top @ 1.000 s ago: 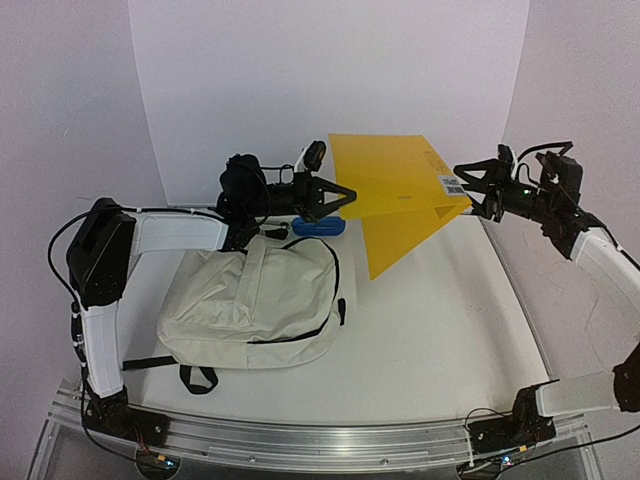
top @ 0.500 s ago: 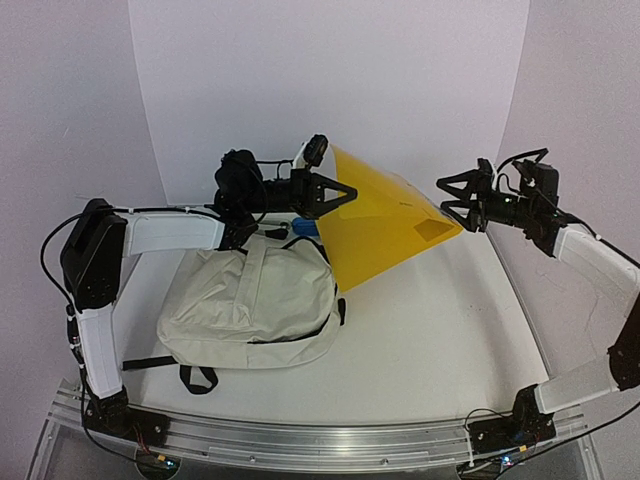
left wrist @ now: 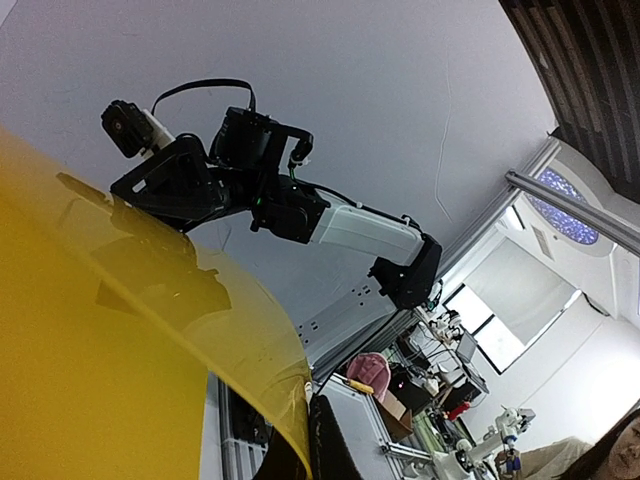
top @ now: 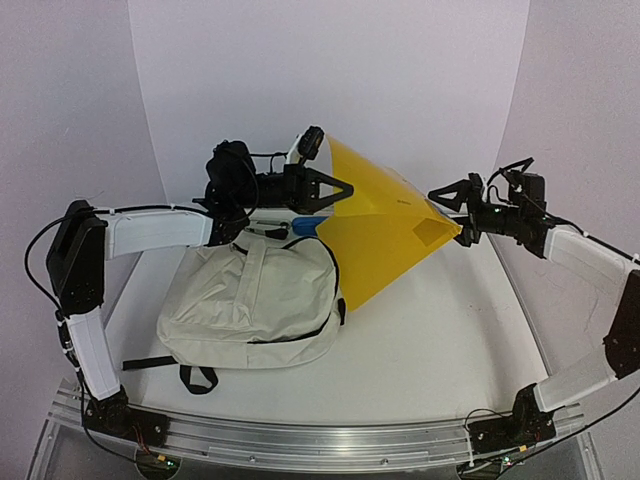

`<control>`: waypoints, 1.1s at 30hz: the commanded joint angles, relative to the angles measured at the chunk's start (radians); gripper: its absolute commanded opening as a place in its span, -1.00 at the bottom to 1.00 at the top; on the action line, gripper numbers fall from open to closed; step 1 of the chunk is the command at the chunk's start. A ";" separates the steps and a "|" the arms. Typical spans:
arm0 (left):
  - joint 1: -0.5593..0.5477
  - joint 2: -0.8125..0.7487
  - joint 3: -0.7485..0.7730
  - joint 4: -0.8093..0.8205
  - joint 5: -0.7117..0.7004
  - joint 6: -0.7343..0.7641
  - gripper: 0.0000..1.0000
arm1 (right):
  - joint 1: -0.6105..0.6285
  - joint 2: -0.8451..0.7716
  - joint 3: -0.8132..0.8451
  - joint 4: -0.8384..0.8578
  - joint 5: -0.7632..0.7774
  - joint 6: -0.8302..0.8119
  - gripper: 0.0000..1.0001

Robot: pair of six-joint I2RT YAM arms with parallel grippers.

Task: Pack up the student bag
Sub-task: Pick up the files from the center of the board.

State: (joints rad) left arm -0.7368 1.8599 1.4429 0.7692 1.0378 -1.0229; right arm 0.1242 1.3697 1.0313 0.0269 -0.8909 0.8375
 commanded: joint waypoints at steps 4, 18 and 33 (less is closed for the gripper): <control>-0.009 -0.041 0.018 0.052 0.027 0.030 -1.00 | 0.050 0.003 0.049 0.020 -0.063 0.008 0.86; -0.015 -0.025 -0.004 -0.069 0.019 0.100 -1.00 | 0.111 -0.002 0.082 0.218 -0.155 0.164 0.09; -0.015 -0.205 -0.102 -0.703 -0.231 0.453 0.23 | 0.111 -0.007 0.051 0.270 -0.092 0.160 -0.77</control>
State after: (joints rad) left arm -0.7528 1.7512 1.3499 0.2565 0.9268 -0.7052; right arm 0.2218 1.3735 1.0584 0.2020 -0.9562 1.0168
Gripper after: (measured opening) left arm 0.499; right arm 0.150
